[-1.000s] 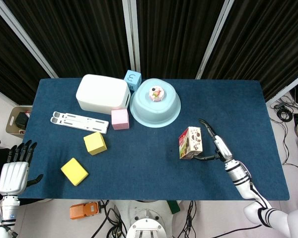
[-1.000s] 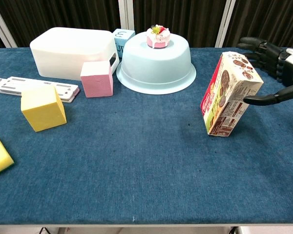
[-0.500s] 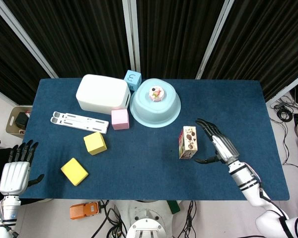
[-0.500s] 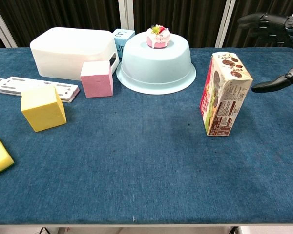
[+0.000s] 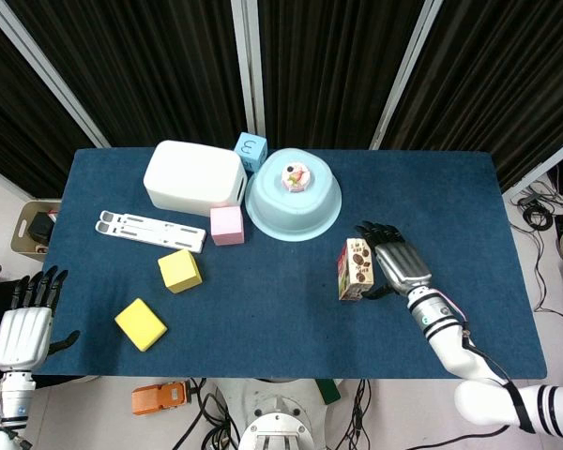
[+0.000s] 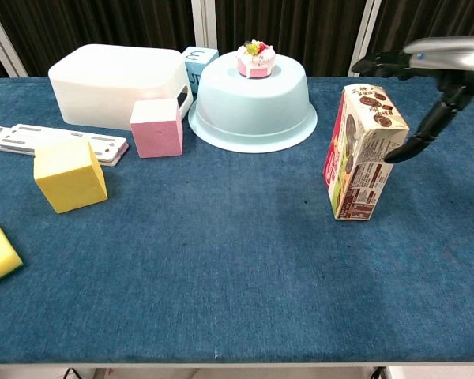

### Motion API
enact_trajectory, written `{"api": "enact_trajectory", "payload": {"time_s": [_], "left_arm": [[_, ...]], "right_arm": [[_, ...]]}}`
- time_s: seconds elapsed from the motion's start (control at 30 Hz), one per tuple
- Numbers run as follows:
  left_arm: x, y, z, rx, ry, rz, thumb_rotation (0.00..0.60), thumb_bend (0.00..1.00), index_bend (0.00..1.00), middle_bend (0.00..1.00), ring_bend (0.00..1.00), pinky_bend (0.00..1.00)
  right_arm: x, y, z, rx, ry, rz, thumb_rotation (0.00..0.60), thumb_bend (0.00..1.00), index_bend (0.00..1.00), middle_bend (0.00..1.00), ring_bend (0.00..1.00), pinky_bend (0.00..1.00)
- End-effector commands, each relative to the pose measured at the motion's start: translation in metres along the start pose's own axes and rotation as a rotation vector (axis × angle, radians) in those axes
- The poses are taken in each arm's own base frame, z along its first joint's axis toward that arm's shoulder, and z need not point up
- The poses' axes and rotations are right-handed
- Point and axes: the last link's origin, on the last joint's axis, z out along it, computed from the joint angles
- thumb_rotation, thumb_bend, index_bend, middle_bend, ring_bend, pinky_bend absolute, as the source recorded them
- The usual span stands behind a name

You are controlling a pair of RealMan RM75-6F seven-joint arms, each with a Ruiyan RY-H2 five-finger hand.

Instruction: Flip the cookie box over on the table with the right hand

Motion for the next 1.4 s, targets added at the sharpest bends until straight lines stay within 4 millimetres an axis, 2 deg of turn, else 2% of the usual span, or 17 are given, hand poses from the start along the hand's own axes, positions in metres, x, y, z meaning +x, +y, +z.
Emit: {"api": "enact_trajectory", "payload": {"time_s": [0.03, 0.13, 0.27, 0.37, 0.47, 0.57, 0.8, 0.9, 1.1, 1.4], "left_arm": [[0.0, 0.0, 0.0, 0.002, -0.002, 0.0, 0.6, 0.13, 0.0, 0.0, 0.0, 0.0], [0.0, 0.0, 0.001, 0.001, -0.004, 0.0, 0.6, 0.13, 0.0, 0.0, 0.0, 0.0], [-0.001, 0.0, 0.001, 0.0, -0.008, 0.0, 0.6, 0.13, 0.0, 0.0, 0.0, 0.0], [-0.001, 0.0, 0.001, 0.001, -0.01, -0.001, 0.6, 0.13, 0.0, 0.0, 0.0, 0.0], [-0.001, -0.001, 0.0, 0.004, -0.011, -0.002, 0.6, 0.13, 0.0, 0.0, 0.0, 0.0], [-0.001, -0.003, -0.001, 0.01, -0.011, -0.002, 0.6, 0.13, 0.0, 0.0, 0.0, 0.0], [-0.001, -0.004, -0.002, 0.012, -0.013, -0.004, 0.6, 0.13, 0.0, 0.0, 0.0, 0.0], [-0.002, -0.003, -0.001, 0.009, -0.012, -0.004, 0.6, 0.13, 0.0, 0.0, 0.0, 0.0], [-0.002, 0.001, 0.0, -0.002, -0.012, -0.005, 0.6, 0.13, 0.0, 0.0, 0.0, 0.0], [-0.002, 0.005, 0.002, -0.01, -0.013, -0.003, 0.6, 0.13, 0.0, 0.0, 0.0, 0.0]], "right_arm": [[0.0, -0.013, 0.005, 0.013, -0.009, -0.007, 0.599, 0.07, 0.0, 0.0, 0.0, 0.0], [-0.001, -0.014, 0.007, 0.005, -0.011, -0.03, 0.599, 0.07, 0.0, 0.0, 0.0, 0.0], [-0.002, -0.015, 0.012, -0.021, -0.019, -0.067, 0.592, 0.09, 0.02, 0.05, 0.0, 0.02], [-0.003, -0.017, 0.017, -0.024, -0.02, -0.065, 0.583, 0.16, 0.15, 0.11, 0.07, 0.14], [-0.005, -0.018, 0.021, -0.018, -0.017, -0.065, 0.577, 0.23, 0.31, 0.23, 0.2, 0.27], [-0.005, -0.016, 0.022, -0.009, -0.004, -0.045, 0.575, 0.25, 0.41, 0.31, 0.3, 0.37], [0.008, -0.009, 0.015, 0.06, 0.094, 0.121, 0.573, 0.25, 0.47, 0.35, 0.35, 0.42], [0.005, -0.004, 0.012, 0.119, 0.123, 0.236, 0.572, 0.25, 0.48, 0.35, 0.35, 0.42], [-0.019, 0.015, 0.019, 0.231, 0.183, 0.428, 0.572, 0.25, 0.47, 0.35, 0.35, 0.41], [-0.082, 0.04, 0.042, 0.308, 0.211, 0.61, 0.572, 0.25, 0.44, 0.35, 0.34, 0.39]]}}
